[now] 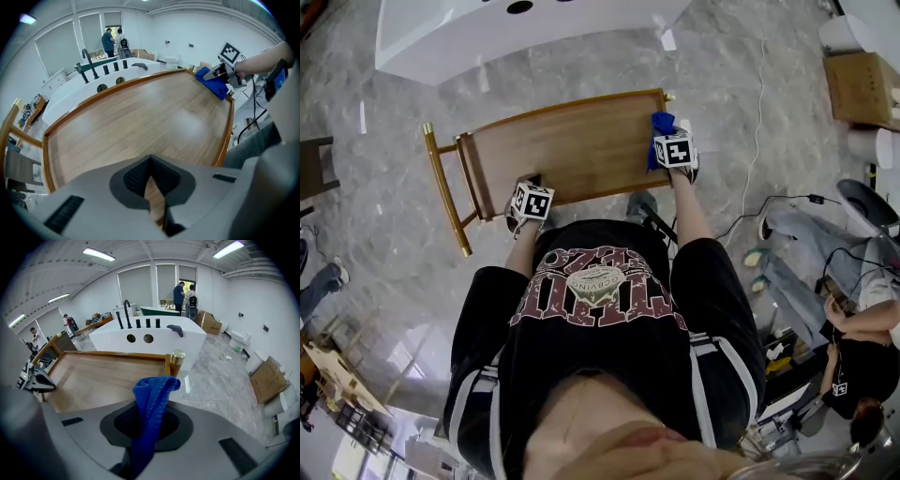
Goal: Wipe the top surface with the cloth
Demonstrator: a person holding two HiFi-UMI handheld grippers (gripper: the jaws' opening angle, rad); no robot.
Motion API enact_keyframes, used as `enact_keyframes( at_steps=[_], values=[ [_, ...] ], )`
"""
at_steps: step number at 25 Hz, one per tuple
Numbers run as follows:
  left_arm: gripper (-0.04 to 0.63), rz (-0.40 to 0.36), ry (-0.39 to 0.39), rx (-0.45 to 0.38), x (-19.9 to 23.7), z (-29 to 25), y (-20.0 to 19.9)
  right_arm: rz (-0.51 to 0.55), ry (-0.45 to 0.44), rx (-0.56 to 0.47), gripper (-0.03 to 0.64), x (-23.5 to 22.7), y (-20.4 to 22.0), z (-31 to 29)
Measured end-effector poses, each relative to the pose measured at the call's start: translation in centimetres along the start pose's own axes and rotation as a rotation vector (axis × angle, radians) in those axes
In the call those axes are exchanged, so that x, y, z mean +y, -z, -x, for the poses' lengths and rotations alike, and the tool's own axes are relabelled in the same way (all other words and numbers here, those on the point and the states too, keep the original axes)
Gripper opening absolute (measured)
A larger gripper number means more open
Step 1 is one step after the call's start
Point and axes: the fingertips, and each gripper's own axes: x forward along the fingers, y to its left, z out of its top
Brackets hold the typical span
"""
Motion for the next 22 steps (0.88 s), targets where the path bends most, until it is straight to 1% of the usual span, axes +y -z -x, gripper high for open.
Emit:
enact_keyframes(
  at_steps=[5,12,17,22],
  values=[
    [0.046,0.006,0.000,-0.005,0.2,-0.1,-0.1,0.043,0.033,-0.015,0.057,0.5,-0.1,-0.7],
    [0.046,0.003,0.001,-0.015,0.1,0.2,-0.2,0.029,0.050,-0.019,0.057,0.5,-0.1,-0.4],
    [0.046,0.005,-0.001,-0.023,0.0,0.0,-0.2,0.024,0.024,-0.026,0.057,1.6,0.0,-0.7],
    [0.046,0.009,0.001,-0.031,0.1,-0.1,-0.3,0.045,-0.001,-0.025,0.057,3.4,0.0,-1.1]
  ],
)
